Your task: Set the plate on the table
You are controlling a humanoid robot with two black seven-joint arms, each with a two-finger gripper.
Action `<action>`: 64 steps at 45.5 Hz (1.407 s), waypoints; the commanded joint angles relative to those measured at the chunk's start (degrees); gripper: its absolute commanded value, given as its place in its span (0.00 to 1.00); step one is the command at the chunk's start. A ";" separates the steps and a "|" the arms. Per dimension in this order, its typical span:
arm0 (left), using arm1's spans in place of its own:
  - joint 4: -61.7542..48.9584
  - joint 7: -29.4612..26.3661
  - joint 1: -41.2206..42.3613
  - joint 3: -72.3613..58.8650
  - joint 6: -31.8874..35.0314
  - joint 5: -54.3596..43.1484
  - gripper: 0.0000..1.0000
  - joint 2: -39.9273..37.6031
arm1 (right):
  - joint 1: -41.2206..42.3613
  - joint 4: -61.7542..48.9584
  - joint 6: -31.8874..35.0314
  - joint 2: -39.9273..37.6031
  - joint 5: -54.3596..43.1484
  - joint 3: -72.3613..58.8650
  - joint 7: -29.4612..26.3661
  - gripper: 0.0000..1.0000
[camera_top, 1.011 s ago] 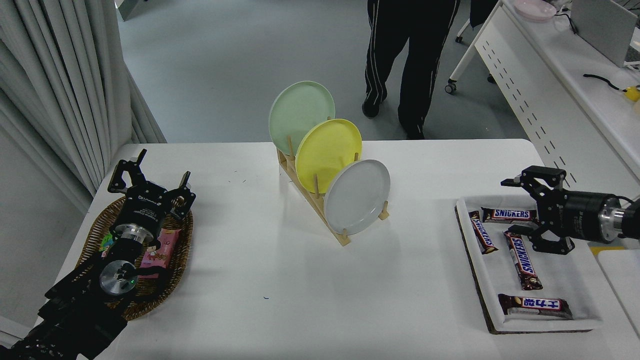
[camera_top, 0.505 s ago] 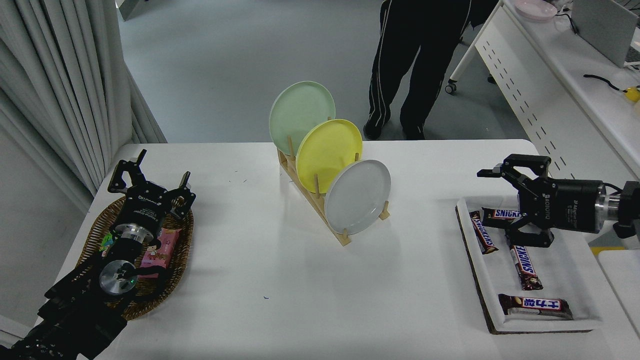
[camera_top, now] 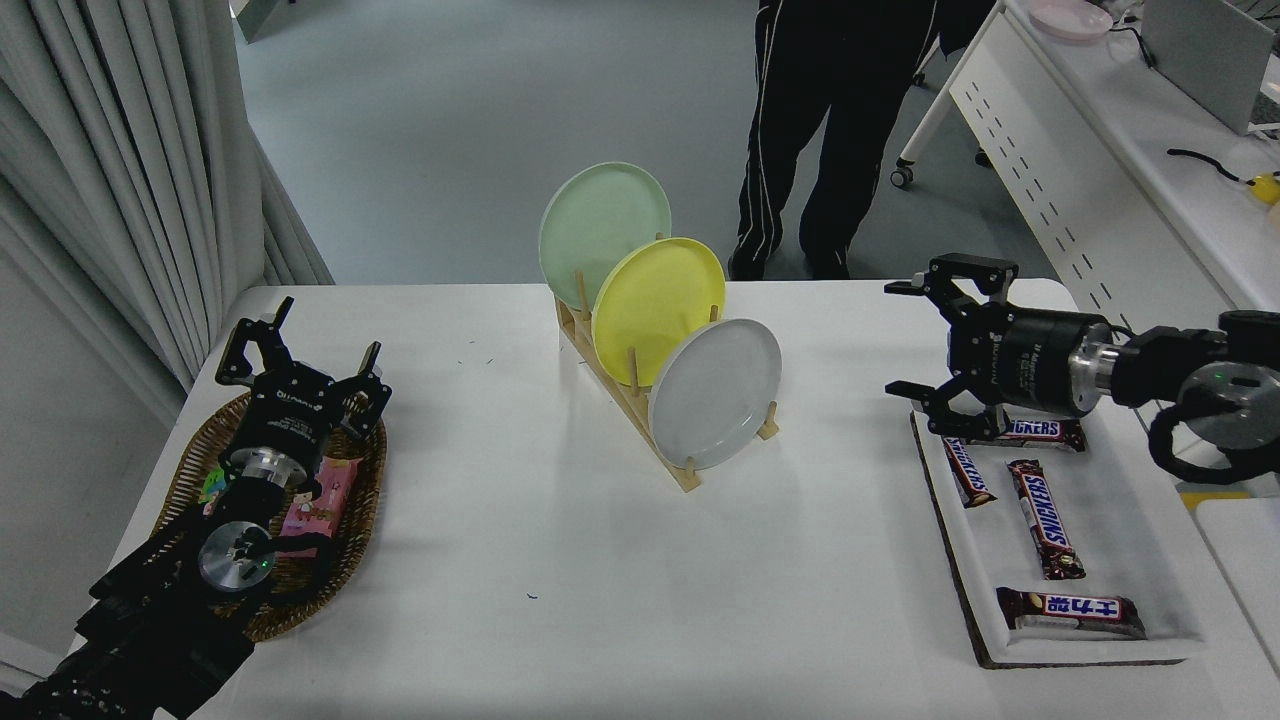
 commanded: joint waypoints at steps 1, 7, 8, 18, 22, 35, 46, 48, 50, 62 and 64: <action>0.01 0.01 0.00 -0.07 0.00 0.01 1.00 -0.03 | -0.38 -2.48 -6.60 9.89 0.70 2.04 -0.33 1.00; -0.08 0.10 0.00 0.02 0.00 0.01 1.00 -0.03 | 0.85 -5.47 -6.34 14.37 0.61 0.99 -0.33 1.00; 0.01 0.10 0.00 0.02 0.00 0.01 1.00 -0.03 | 1.03 -6.08 -6.25 14.81 0.52 0.81 -0.33 1.00; 0.01 0.10 0.00 0.02 0.00 0.01 1.00 -0.03 | 0.59 -14.25 -5.28 19.65 -0.79 0.37 -0.24 1.00; 0.01 0.01 0.00 0.02 0.00 0.01 1.00 -0.03 | 0.33 -17.33 -5.02 20.96 -3.16 0.37 -0.32 1.00; 0.01 0.01 0.00 0.02 0.00 0.01 1.00 0.06 | -1.69 -22.78 -4.40 24.92 -7.03 0.37 -0.33 0.98; -0.08 0.01 0.00 0.02 0.00 0.01 1.00 -0.03 | -3.01 -26.65 -3.70 28.52 -7.21 0.46 -0.33 0.95; 0.01 0.01 0.00 0.02 0.00 0.01 1.00 -0.03 | -3.01 -27.61 -3.53 29.14 -7.21 0.54 -0.33 0.95; 0.01 0.01 0.00 0.02 0.00 0.01 1.00 0.06 | -3.01 -28.67 -3.44 29.75 -7.12 0.63 -0.33 0.94; -0.08 0.01 0.00 0.02 0.00 0.01 1.00 -0.03 | -3.45 -32.19 -3.17 32.22 -7.12 0.72 -0.33 0.86; 0.01 0.10 0.00 0.02 0.00 0.01 1.00 -0.03 | -3.72 -32.19 -3.17 32.22 -7.12 0.72 -0.33 0.81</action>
